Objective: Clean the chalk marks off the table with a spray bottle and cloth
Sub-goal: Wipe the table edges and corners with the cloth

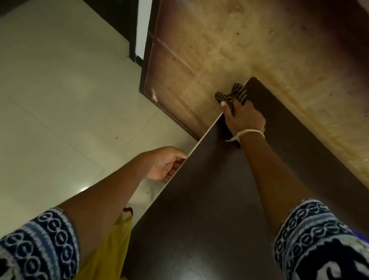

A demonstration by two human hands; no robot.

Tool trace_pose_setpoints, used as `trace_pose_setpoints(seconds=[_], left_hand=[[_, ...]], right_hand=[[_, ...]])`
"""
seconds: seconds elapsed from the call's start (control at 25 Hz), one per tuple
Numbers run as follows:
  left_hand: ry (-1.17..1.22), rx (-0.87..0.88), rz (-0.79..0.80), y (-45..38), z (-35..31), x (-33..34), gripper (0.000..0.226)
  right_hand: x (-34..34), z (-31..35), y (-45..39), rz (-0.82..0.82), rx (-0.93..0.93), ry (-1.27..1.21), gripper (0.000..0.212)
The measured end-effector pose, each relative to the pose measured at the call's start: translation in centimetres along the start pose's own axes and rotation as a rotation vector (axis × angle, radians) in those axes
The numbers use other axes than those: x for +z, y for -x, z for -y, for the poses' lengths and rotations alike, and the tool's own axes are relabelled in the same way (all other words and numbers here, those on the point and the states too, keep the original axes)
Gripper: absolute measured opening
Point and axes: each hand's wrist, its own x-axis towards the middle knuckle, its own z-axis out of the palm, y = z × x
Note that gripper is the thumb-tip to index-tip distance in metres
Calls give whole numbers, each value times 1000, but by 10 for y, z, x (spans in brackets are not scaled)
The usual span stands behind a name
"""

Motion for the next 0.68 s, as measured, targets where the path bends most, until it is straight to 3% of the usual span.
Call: trace_pose_setpoints(seconds=[0.12,0.24,0.48,0.56,0.68], left_hand=[[54,-30,-63,22,37,1,45],[179,-34,-39,43,74,-7,64],[174,-77,-20,90,143,-24,64],[182,-87,-10,104,168,-32,56],[292,-34,4,122,201,-39,50]], right_hand=[[15,24,74,-24,-196,15,58],[28,51,149,-23,-237,-28,58],[40,96,261,24,-384,-30,54],[40,97,248,19,-359,-21,57],[32,106,225,30,-105,-70,56]])
